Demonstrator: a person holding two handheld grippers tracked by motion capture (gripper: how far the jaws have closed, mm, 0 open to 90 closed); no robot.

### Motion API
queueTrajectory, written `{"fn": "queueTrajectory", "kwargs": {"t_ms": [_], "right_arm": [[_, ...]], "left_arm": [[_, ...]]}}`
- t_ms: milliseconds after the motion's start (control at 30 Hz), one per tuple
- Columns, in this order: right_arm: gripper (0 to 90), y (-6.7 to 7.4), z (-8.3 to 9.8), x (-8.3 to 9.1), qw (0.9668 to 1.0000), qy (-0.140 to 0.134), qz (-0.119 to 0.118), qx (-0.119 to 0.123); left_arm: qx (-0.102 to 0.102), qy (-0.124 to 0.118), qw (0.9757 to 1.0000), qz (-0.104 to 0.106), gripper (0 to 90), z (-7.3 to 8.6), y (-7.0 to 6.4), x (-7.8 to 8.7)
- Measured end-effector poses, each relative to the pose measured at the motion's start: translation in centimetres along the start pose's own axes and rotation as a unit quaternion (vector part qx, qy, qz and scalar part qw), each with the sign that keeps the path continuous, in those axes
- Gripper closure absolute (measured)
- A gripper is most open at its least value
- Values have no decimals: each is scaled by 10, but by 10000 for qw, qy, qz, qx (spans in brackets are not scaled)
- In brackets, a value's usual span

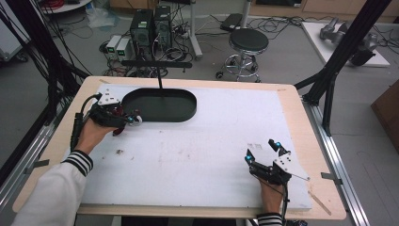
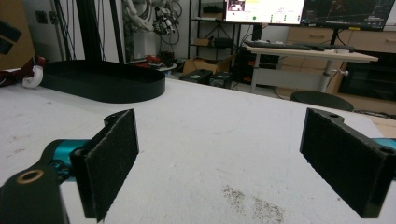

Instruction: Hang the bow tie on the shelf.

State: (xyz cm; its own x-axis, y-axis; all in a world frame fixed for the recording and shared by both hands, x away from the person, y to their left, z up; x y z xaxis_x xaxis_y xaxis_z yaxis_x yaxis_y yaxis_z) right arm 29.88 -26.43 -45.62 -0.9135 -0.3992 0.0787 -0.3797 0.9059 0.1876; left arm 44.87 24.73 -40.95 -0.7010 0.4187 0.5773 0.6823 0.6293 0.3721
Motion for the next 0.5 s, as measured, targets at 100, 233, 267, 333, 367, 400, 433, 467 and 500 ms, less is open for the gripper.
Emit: {"fn": "queueTrajectory", "kwargs": {"t_ms": [100, 233, 267, 333, 367, 400, 433, 467, 500], "right_arm": [[107, -1, 0, 0, 10000, -17, 15, -58], [107, -1, 0, 1, 10000, -35, 28, -74], [107, -1, 0, 1, 10000, -37, 27, -65], [107, -1, 0, 1, 10000, -37, 26, -62], [107, -1, 0, 1, 10000, -37, 26, -62], [107, -1, 0, 1, 10000, -37, 23, -62], [107, -1, 0, 1, 10000, -37, 23, -62], [107, -1, 0, 1, 10000, -36, 22, -61], [107, -1, 0, 1, 10000, -36, 22, -61]], "left_arm": [[-1, 39, 10000, -15, 236, -1, 0, -4], [-71, 271, 9996, 31, 260, 0, 0, -12], [-81, 323, 9994, 49, 297, -1, 1, -13], [-59, 386, 9992, 108, 344, -1, 3, -16], [-59, 386, 9992, 108, 355, -1, 3, -16], [-59, 423, 9990, 118, 362, -1, 3, -17], [-72, 481, 9987, 122, 364, 0, 3, -19], [-90, 616, 9980, 135, 374, 1, 4, -21], [-90, 616, 9980, 135, 384, 1, 4, -21]]}}
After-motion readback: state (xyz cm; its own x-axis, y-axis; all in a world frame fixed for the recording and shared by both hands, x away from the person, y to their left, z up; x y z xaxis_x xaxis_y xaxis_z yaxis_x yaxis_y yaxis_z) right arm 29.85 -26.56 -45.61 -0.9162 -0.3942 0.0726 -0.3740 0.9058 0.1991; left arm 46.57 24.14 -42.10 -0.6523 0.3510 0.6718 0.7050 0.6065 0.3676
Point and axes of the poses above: each handheld gripper's, and its own axes: x roughly backward along the jaws, z roughly out of its underside, y roughly to its left, the point moved 4 cm from there along -x, roughly forward along the jaws, and after that the axes turned 13 degrees about -x, right-handed, at the moved point
